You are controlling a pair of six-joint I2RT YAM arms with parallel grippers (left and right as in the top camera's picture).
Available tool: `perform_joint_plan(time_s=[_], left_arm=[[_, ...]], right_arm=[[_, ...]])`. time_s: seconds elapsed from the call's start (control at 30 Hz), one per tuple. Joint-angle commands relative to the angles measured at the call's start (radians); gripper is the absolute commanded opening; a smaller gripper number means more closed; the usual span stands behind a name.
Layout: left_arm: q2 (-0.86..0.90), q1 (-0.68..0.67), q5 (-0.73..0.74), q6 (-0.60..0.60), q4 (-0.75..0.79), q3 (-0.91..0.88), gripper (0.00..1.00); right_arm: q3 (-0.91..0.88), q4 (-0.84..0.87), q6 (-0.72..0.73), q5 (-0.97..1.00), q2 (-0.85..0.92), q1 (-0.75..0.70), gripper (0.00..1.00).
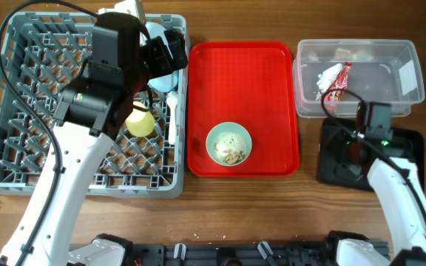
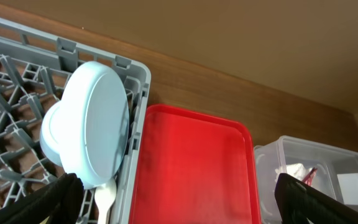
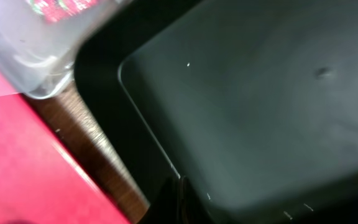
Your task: Sort waste into correct bins and load items into the dishwasher rack
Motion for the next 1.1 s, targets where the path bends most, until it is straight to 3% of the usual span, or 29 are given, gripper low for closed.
perform_joint_plan(time_s=[0.0, 0.1, 0.23, 0.67, 0.73, 0.87, 0.97, 1.07], left_arm=[[-0.003, -0.001, 0.001, 0.002, 0.002, 0.001, 1.0], [-0.003, -0.001, 0.001, 0.002, 0.002, 0.001, 1.0], [-0.003, -0.001, 0.002, 0.002, 0.002, 0.001, 1.0], [-0.003, -0.001, 0.002, 0.002, 0.002, 0.001, 1.0], [-0.003, -0.001, 0.002, 0.002, 0.002, 0.001, 1.0], [-0.003, -0.001, 0.002, 0.002, 0.002, 0.001, 1.0], [-0.003, -0.001, 0.001, 0.002, 0.002, 0.001, 1.0], [-0.003, -0.001, 0.001, 0.002, 0.002, 0.001, 1.0]], right_arm=[[-0.114, 0.144, 0.004, -0.09, 0.019, 0.0, 0.04], [-0.144, 0.216, -0.04, -0.127, 0.022, 0.0, 0.04], [-0.146, 0.257, -0.216, -0.305, 0.03, 0.0, 0.04], [-0.146, 0.086, -0.407, -0.438, 0.03, 0.001, 0.1], [-0.145, 0.077, -0.406, -0.421, 0.029, 0.0, 0.15], [-0.059, 0.057, -0.352, -0.357, 0.027, 0.0, 0.38], [0.039, -0.036, -0.354, -0.24, 0.027, 0.0, 0.38], [0.07, -0.047, -0.427, -0.253, 0.027, 0.007, 0.36]])
